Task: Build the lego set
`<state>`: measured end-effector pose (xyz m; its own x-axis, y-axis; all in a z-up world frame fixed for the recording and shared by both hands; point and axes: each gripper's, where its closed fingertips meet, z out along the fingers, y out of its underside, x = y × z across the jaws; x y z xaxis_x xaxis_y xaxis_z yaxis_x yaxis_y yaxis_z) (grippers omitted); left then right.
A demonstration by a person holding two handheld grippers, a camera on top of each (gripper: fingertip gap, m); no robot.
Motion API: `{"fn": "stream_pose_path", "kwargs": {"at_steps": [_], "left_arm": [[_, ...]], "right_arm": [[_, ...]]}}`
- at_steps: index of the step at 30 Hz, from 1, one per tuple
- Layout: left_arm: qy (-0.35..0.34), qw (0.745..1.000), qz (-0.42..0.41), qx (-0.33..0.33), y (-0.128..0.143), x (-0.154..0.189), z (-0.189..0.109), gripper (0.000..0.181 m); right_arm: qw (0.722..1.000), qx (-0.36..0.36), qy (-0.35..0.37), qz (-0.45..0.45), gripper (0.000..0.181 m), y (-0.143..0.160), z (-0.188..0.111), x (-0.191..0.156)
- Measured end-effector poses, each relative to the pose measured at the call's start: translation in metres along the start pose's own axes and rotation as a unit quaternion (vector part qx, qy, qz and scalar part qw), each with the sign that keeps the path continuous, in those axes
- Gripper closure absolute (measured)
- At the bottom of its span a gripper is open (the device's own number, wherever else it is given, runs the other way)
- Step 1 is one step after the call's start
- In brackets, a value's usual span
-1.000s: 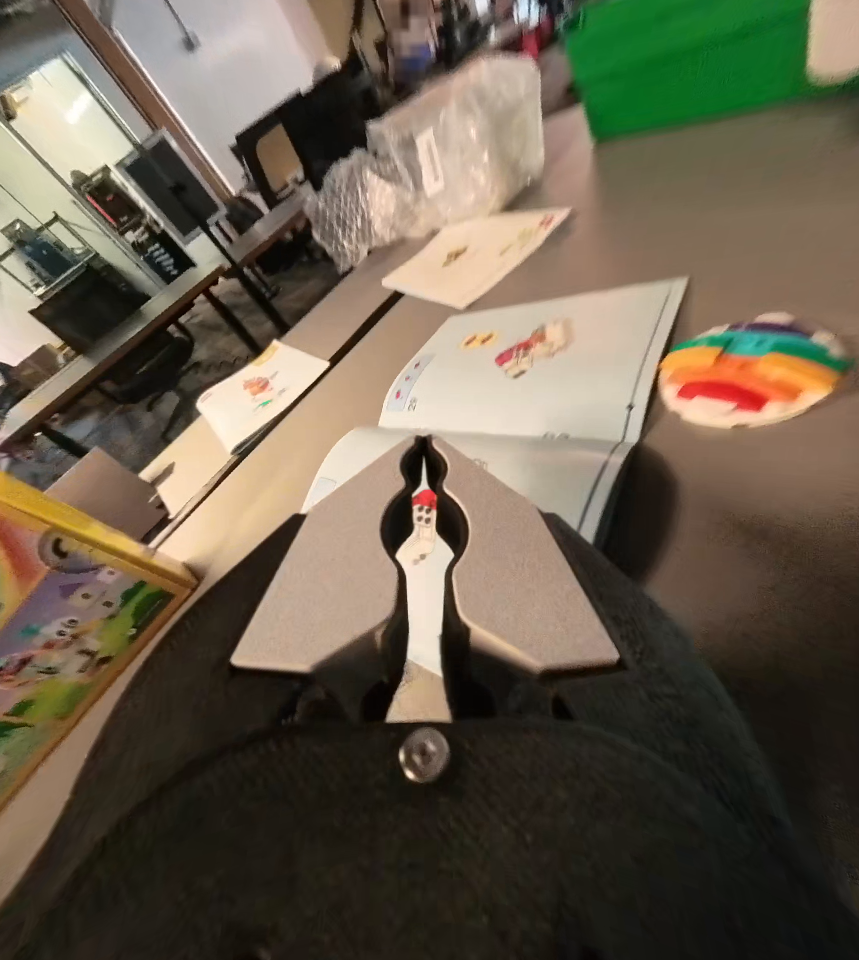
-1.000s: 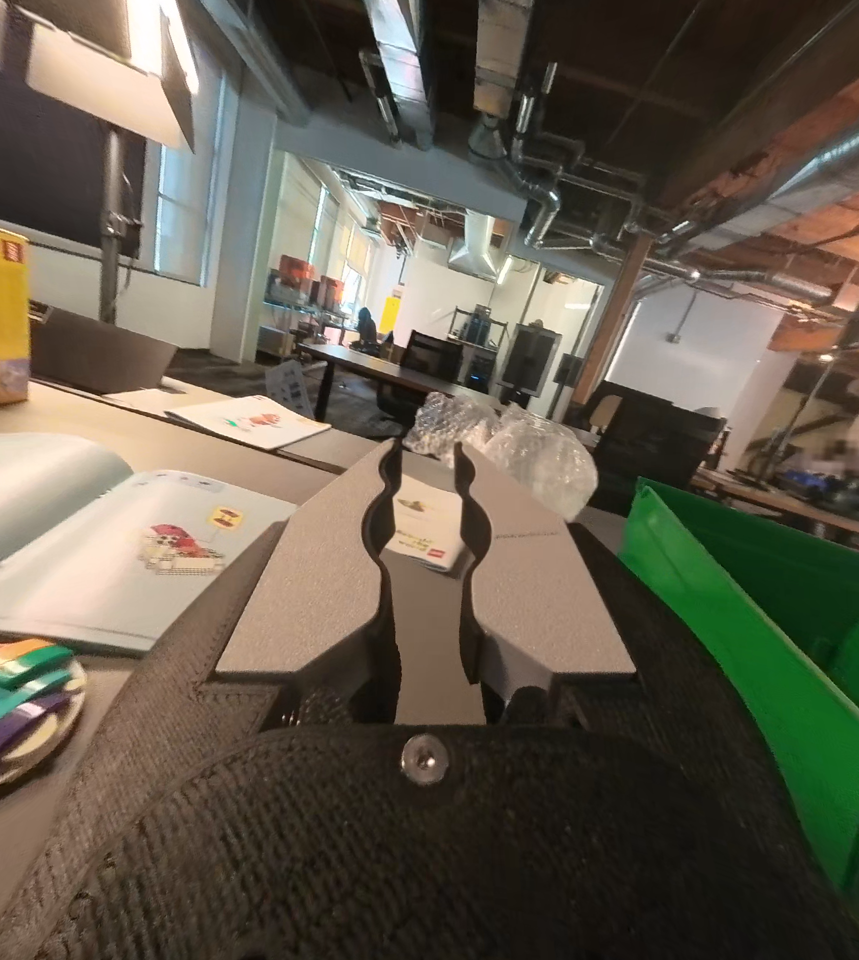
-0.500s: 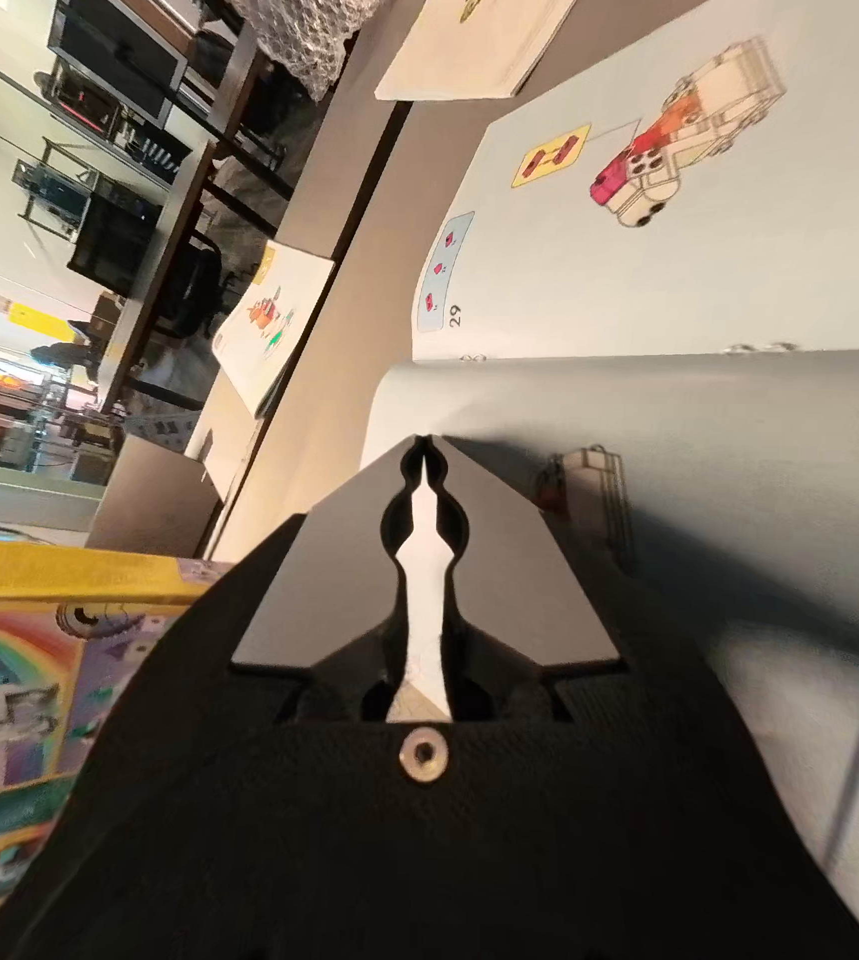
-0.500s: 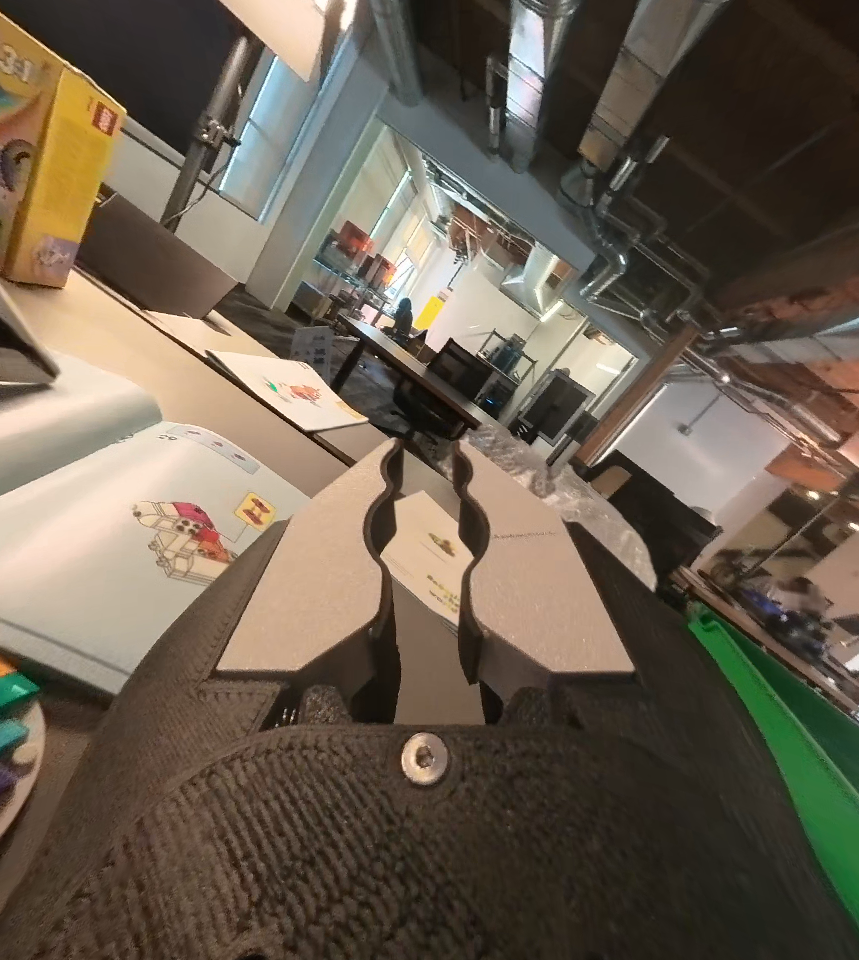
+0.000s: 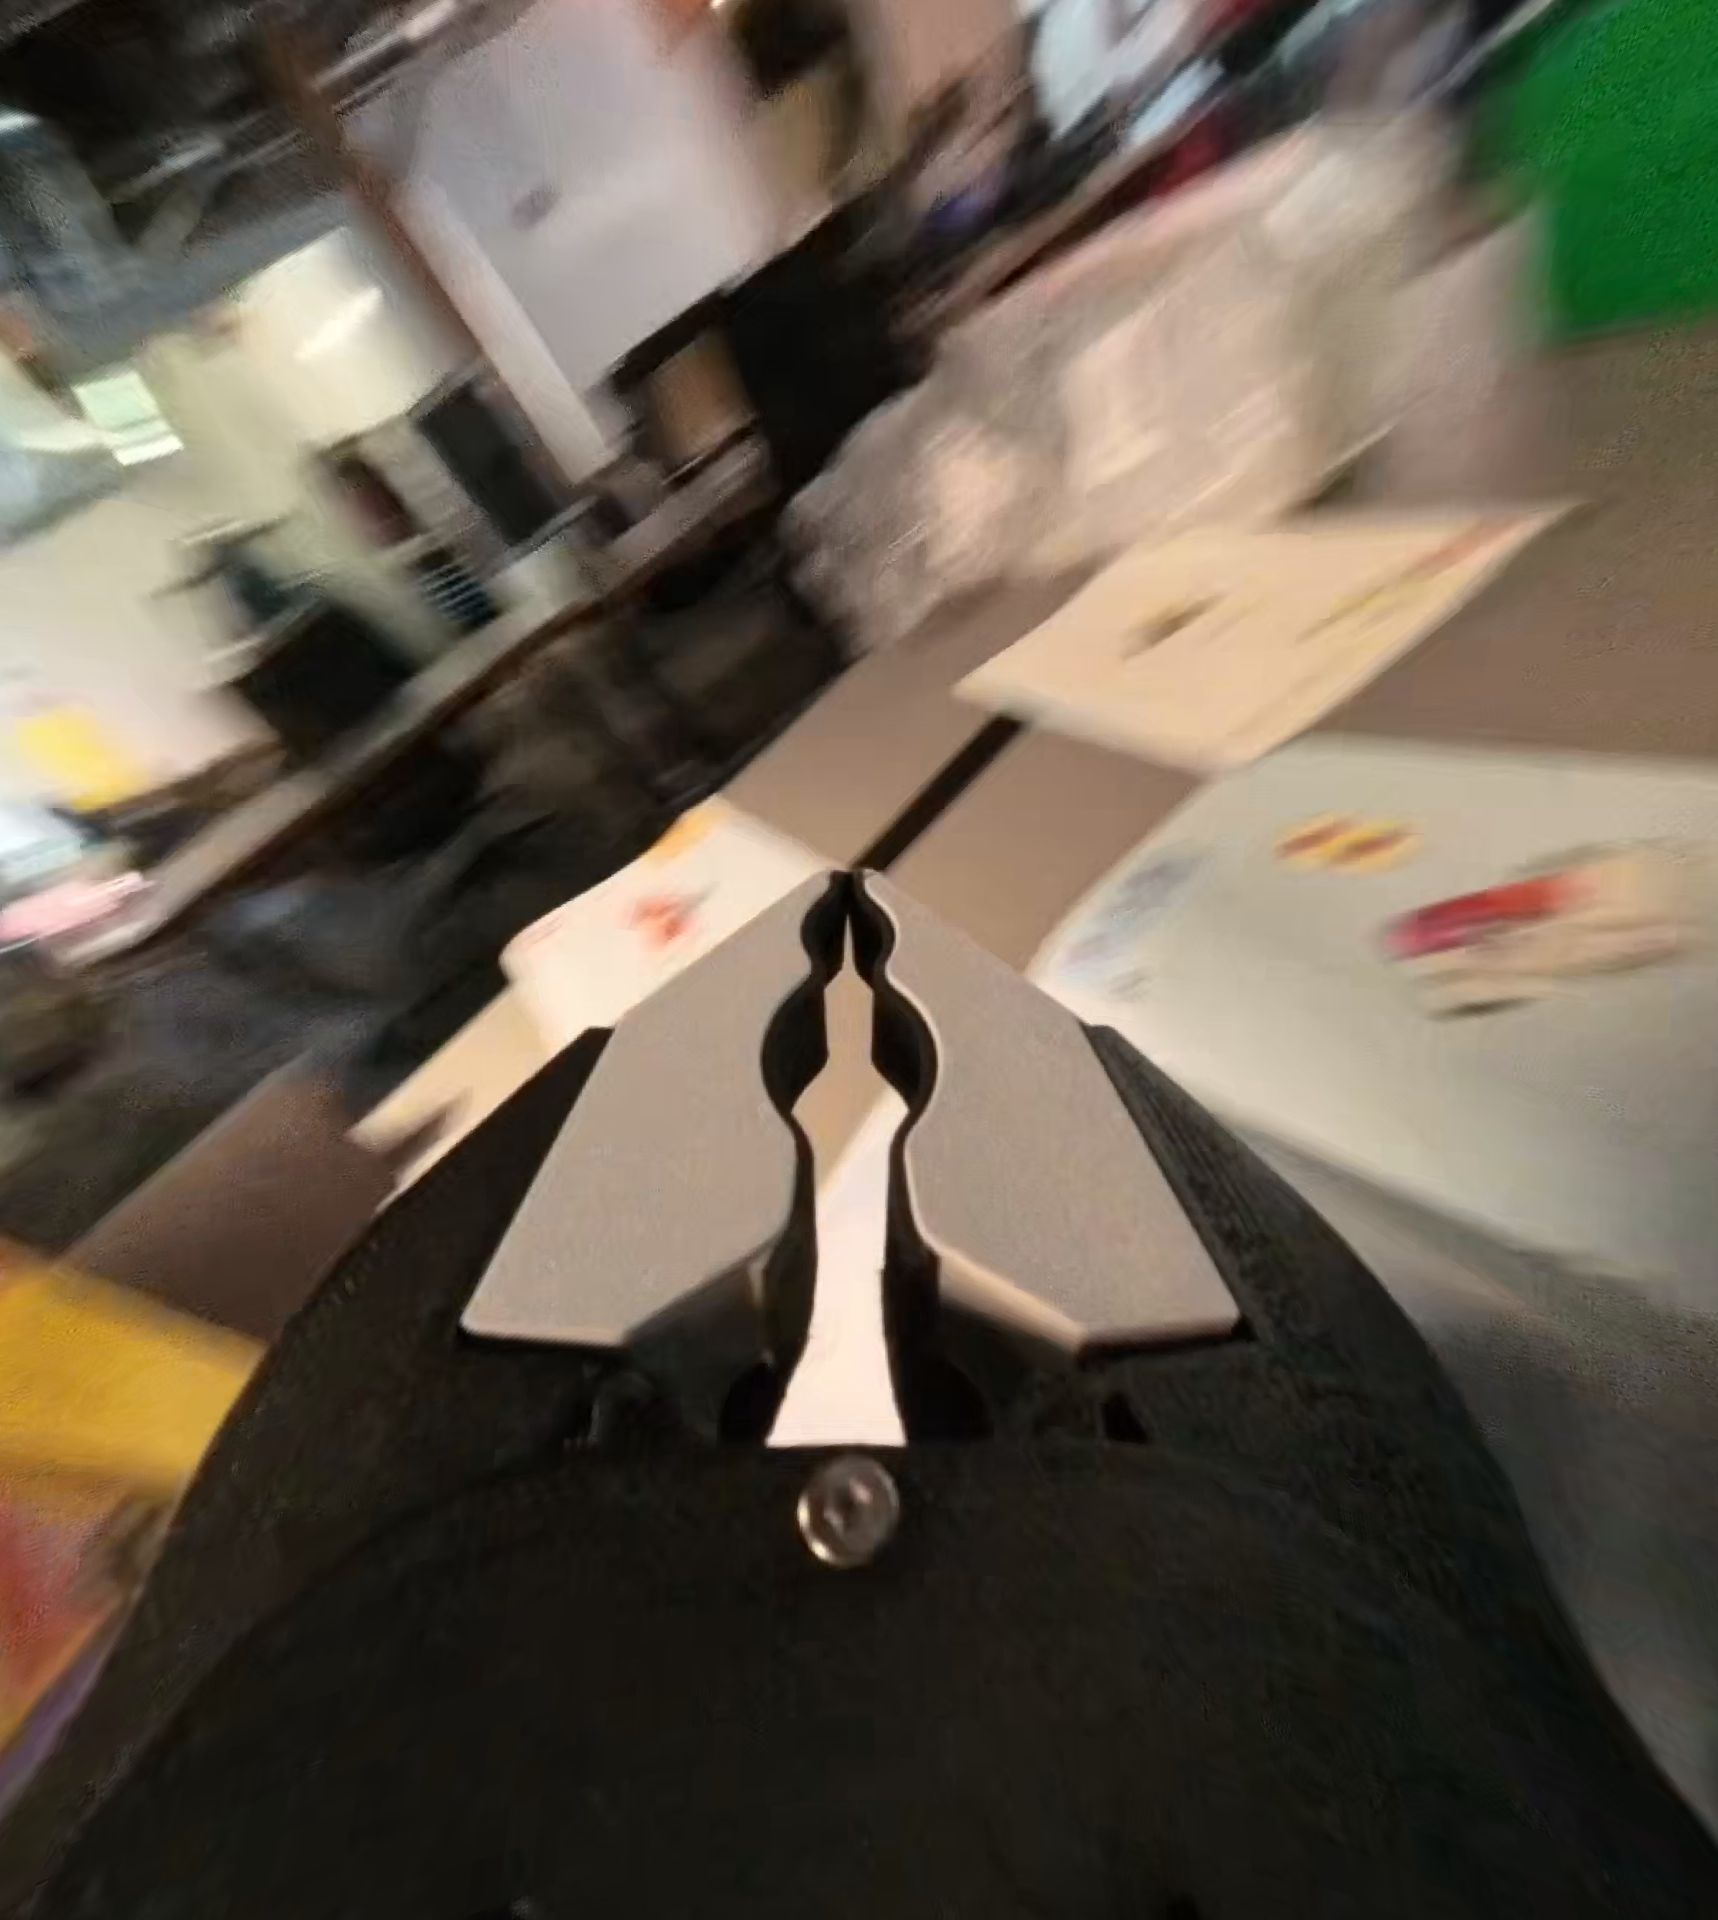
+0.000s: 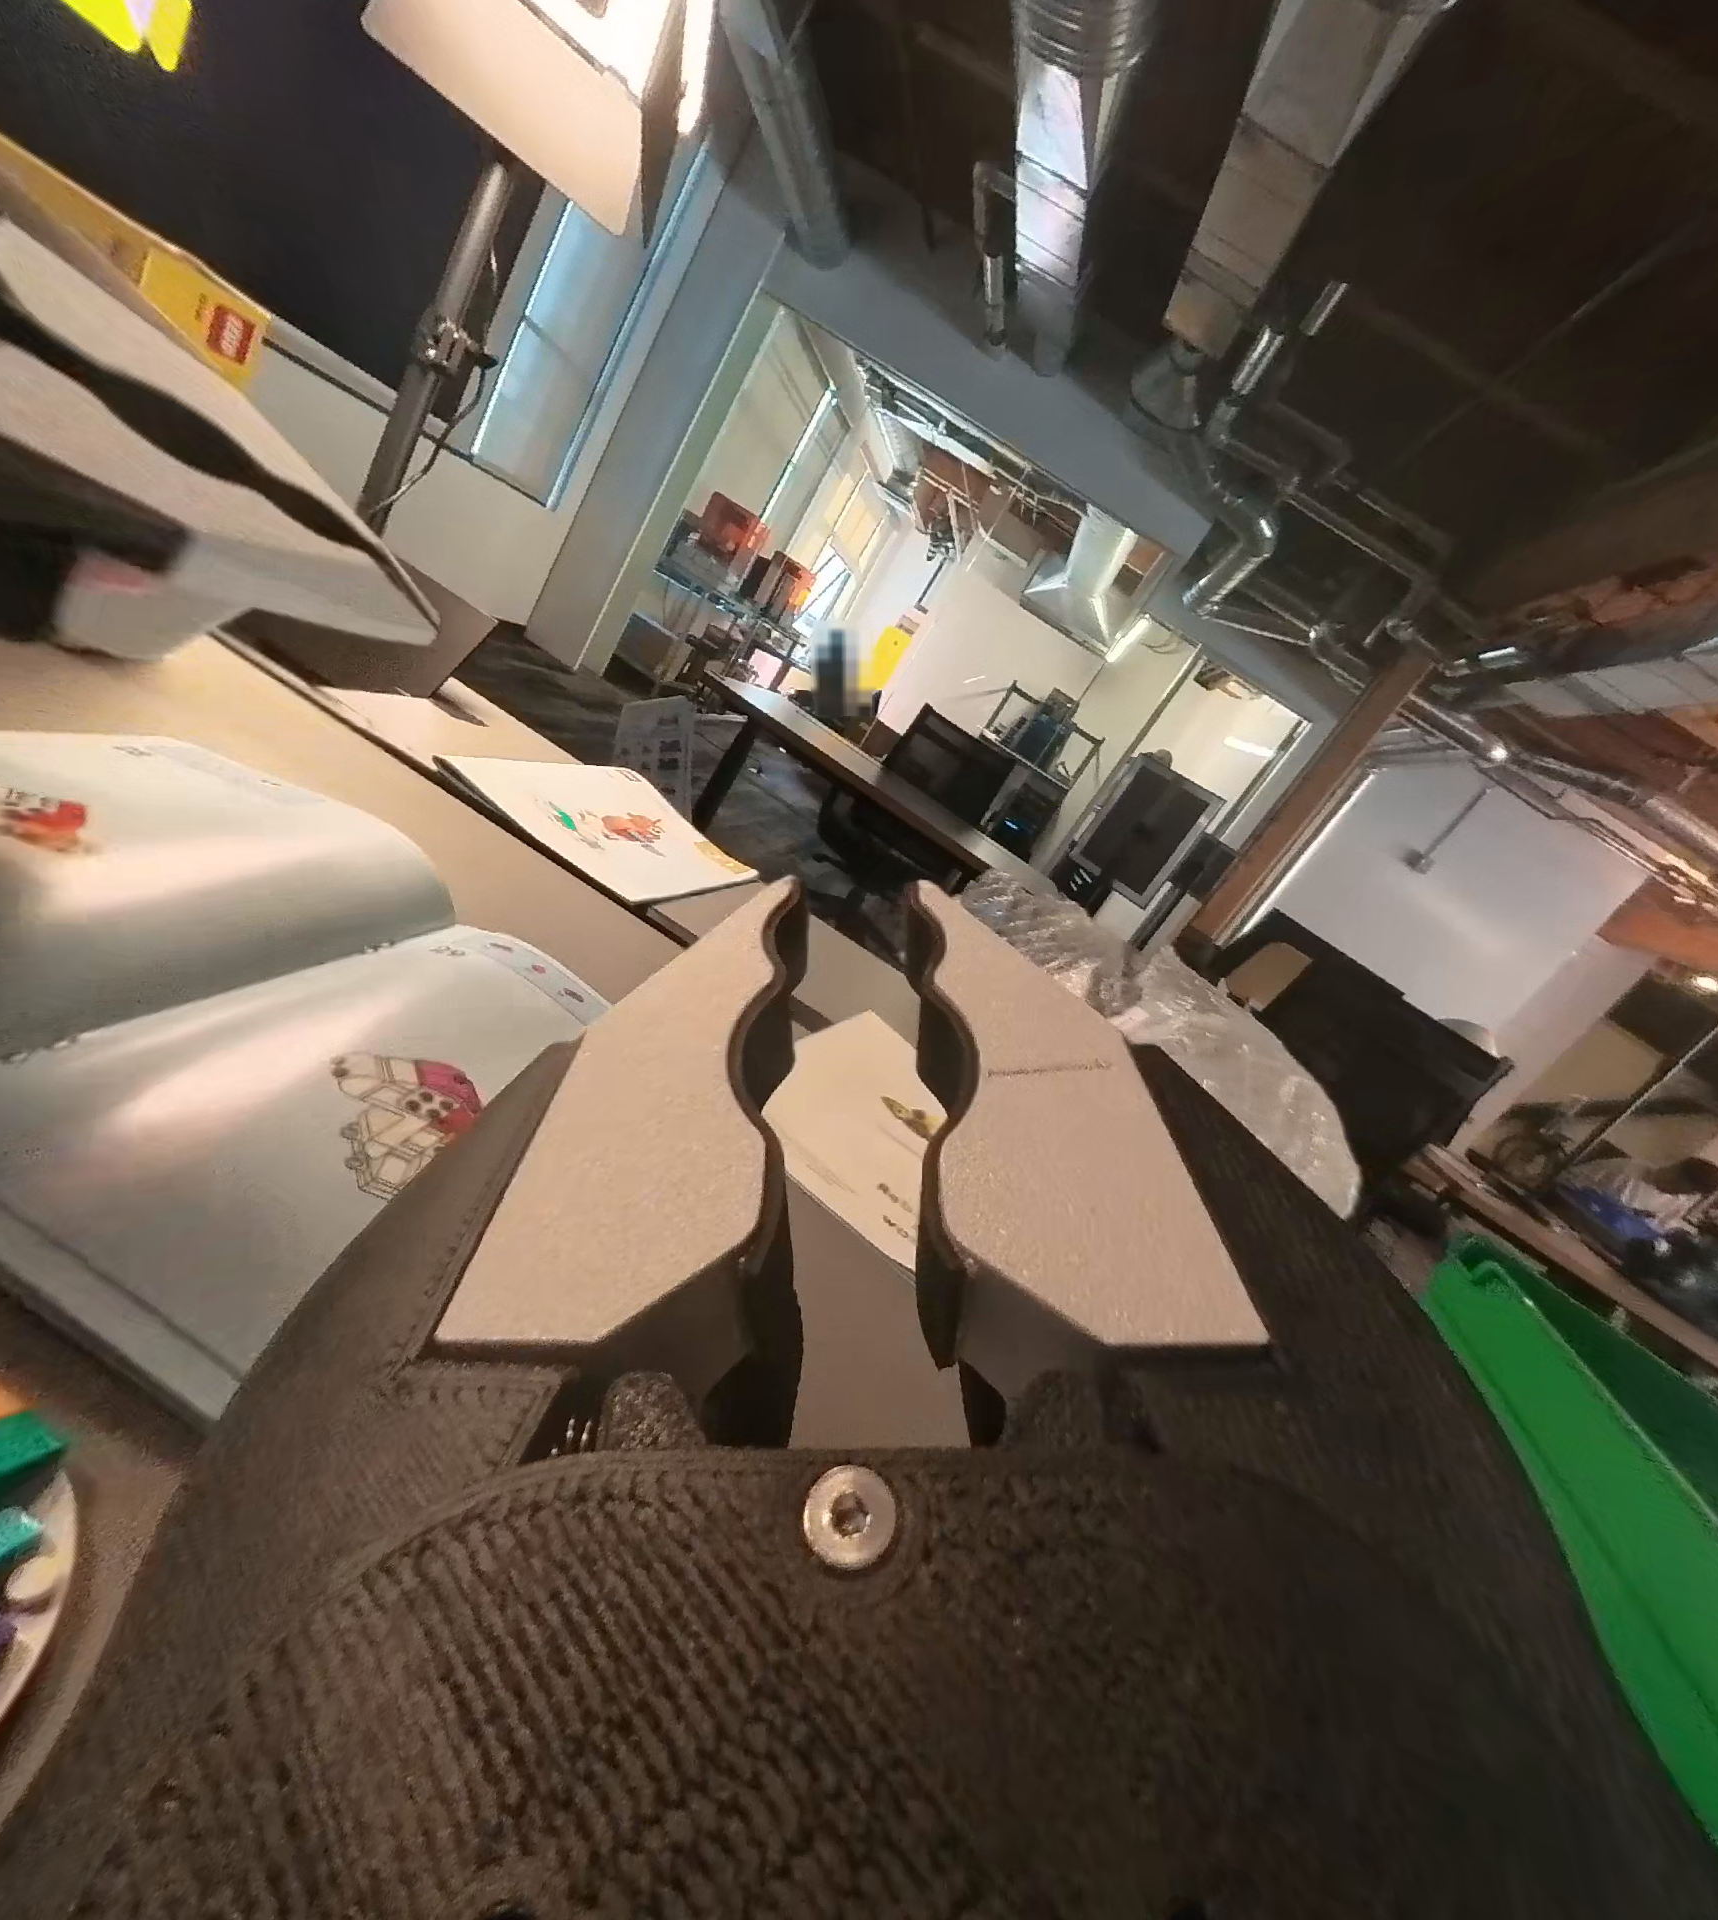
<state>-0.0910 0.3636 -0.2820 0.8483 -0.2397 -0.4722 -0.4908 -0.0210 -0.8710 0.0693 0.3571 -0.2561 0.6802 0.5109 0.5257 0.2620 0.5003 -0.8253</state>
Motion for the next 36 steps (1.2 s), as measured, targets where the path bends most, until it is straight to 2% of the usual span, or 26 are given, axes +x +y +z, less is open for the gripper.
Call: {"fn": "stream_pose_path", "kwargs": {"at_steps": [2,3,5,7,9,11,18,22,26,32,36], "left_arm": [[0.128,0.989,-0.051,0.047,-0.025,0.039,-0.012,0.181],[0.155,0.985,-0.06,0.045,-0.03,0.052,-0.013,0.181],[0.195,0.979,-0.044,0.031,-0.035,0.078,-0.014,0.158],[0.262,0.965,-0.02,0.016,-0.036,0.109,-0.019,0.148],[0.336,0.942,-0.008,0.012,-0.038,0.138,-0.03,0.148],[0.415,0.91,0.004,0.012,-0.038,0.164,-0.045,0.157],[0.43,0.897,0.052,-0.09,0.004,0.176,-0.039,0.145],[0.44,0.891,0.024,-0.107,0.011,0.174,-0.037,0.14],[0.45,0.887,0.007,-0.108,0.013,0.173,-0.037,0.143],[0.467,0.877,-0.019,-0.109,0.011,0.173,-0.038,0.166],[0.493,0.855,-0.091,-0.13,0.009,0.169,-0.036,0.18]], "right_arm": [[1.0,-0.003,0.01,0.004,0.165,0.0,-0.004,0.004],[1.0,-0.01,0.017,0.008,0.164,0.0,-0.008,0.007],[0.999,-0.013,0.037,0.02,0.164,-0.003,-0.02,0.013],[0.999,-0.018,0.046,0.023,0.164,-0.004,-0.032,0.017],[0.998,-0.028,0.051,0.031,0.164,-0.002,-0.04,0.02],[0.997,-0.034,0.052,0.053,0.164,0.001,-0.044,0.023],[0.992,-0.046,0.055,0.105,0.164,0.008,-0.043,0.028],[0.993,-0.048,0.051,0.1,0.164,0.008,-0.042,0.026],[0.993,-0.049,0.044,0.092,0.165,0.008,-0.04,0.023],[0.992,-0.061,0.022,0.108,0.165,0.012,-0.036,0.019],[0.986,-0.084,-0.037,0.14,0.164,0.017,-0.033,0.008]]}}
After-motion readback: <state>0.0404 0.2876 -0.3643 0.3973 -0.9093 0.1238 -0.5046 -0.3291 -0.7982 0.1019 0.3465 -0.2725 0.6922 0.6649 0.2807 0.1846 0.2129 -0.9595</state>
